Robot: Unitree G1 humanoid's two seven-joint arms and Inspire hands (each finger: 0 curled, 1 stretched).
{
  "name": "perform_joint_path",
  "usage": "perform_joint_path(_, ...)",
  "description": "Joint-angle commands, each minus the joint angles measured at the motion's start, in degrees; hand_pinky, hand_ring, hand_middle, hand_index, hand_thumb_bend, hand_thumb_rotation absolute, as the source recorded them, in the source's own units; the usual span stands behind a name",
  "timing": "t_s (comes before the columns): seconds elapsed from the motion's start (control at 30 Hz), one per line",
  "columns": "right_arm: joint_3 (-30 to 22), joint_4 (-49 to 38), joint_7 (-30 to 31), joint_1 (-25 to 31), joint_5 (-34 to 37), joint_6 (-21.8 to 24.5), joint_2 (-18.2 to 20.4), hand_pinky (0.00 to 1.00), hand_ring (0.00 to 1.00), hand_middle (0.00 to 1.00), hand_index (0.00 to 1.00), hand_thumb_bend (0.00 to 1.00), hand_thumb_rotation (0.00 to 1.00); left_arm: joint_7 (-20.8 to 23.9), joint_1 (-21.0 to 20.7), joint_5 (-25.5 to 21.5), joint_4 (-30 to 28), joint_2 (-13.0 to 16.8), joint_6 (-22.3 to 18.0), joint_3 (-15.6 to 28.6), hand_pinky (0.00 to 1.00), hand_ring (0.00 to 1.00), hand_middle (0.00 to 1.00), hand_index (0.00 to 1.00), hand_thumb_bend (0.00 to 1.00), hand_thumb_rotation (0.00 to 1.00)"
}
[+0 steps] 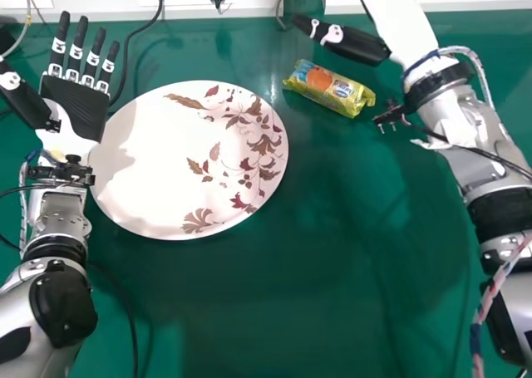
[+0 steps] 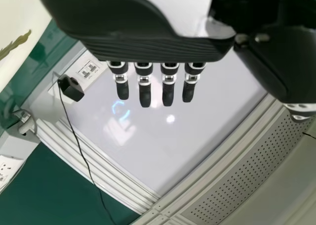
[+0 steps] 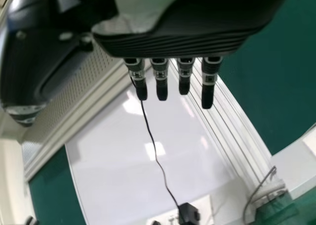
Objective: Pick up biscuit and place it in the plate
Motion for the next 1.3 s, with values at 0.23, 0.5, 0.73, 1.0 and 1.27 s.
perform_joint_path(0.23, 2.6, -0.8, -2.1, -1.9, -3.4, 1.7, -1.6, 0.87, 1.0, 1.0, 1.0, 1.0, 0.52, -1.0, 0.8, 0.0, 0.3, 0.6, 1.1, -0.2, 1.0, 0.99, 1.0, 1.0, 1.0, 0.89)
perform_joint_path(0.5, 4.7, -1.8, -2.8, -2.8, -6.9, 4.1, -2.5, 0.89, 1.0, 1.0, 1.0, 1.0, 0.51, -2.0, 0.7, 0.1, 0.4, 1.0, 1.6, -0.2, 1.0, 0.98, 1.0, 1.0, 1.0, 0.84)
perform_joint_path(0.73, 6.9, -2.7, 1.5, -3.9, -8.2, 6.7, -3.4, 0.9, 1.0, 1.0, 1.0, 1.0, 0.5, -1.9, 0.7, 0.3, 0.2, 0.9, 1.7, -0.4, 1.0, 1.0, 1.0, 0.98, 1.0, 0.84)
perform_joint_path(1.0, 9.2, -3.1, 6.4, -5.4, -9.7, 10.4, -3.5, 0.89, 1.0, 1.0, 1.0, 1.0, 0.5, -1.3, 0.6, 0.3, 0.1, 0.9, 1.9, -0.4, 1.0, 1.0, 1.0, 0.97, 1.0, 0.8)
perform_joint_path(1.27, 11.7, -1.6, 7.7, -7.2, -11.7, 12.5, -3.1, 0.88, 1.0, 1.0, 1.0, 1.0, 0.49, -1.1, 0.5, -0.3, 0.2, 0.6, 2.3, 0.2, 1.0, 1.0, 1.0, 0.97, 1.0, 0.74)
